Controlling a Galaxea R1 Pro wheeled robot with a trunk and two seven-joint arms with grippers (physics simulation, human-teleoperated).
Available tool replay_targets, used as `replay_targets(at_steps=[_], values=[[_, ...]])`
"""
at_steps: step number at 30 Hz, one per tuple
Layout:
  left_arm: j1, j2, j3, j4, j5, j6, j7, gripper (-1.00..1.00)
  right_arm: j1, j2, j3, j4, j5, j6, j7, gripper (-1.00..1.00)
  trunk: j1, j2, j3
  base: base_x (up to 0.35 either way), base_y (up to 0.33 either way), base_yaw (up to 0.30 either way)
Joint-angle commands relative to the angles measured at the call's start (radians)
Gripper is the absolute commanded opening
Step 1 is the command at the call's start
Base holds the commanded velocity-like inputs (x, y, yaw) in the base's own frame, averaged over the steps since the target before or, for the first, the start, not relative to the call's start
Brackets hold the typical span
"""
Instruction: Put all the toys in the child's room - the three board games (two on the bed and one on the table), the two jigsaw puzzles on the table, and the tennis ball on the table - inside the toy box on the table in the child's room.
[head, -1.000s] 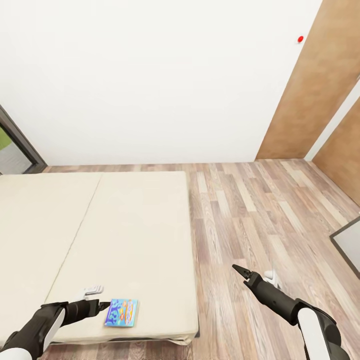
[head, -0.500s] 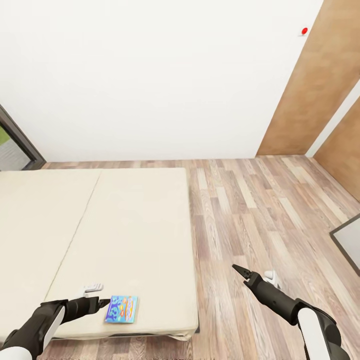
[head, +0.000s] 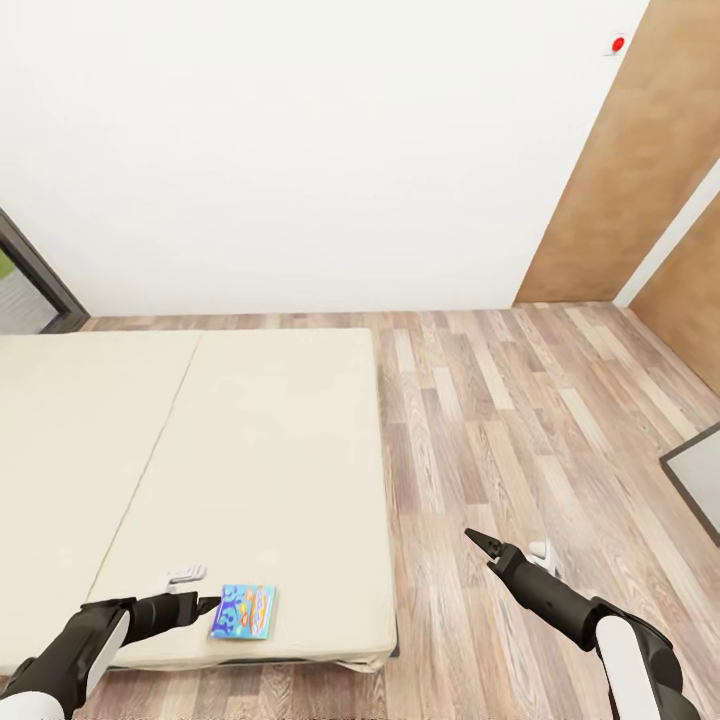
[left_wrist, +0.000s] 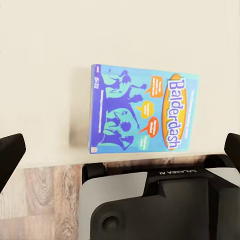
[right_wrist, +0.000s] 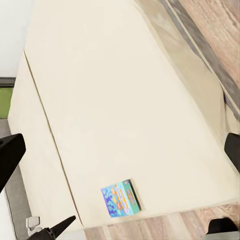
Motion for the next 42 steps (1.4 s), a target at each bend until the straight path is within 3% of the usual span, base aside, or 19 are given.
replay_targets(at_steps=[1, 10, 42], values=[[-0.003, 0.000, 0.004, -0.001, 0.001, 0.010, -0.005, 1.00, -0.001, 0.001, -0.003, 0.000, 0.006, 0.006, 0.008, 1.00, 0.000, -0.002, -0.003, 0.000, 0.000, 0.000], [-0.068, 0.032, 0.004, 0.003, 0.002, 0.020, -0.009, 1.00, -0.001, 0.001, -0.003, -0.001, 0.007, 0.005, 0.008, 1.00, 0.000, -0.002, -0.018, 0.000, 0.000, 0.000], [-0.103, 0.025, 0.003, -0.001, 0.008, 0.024, -0.012, 1.00, -0.001, 0.003, 0.003, 0.003, 0.009, -0.004, -0.029, 1.00, 0.000, -0.002, -0.070, 0.000, 0.000, 0.000]])
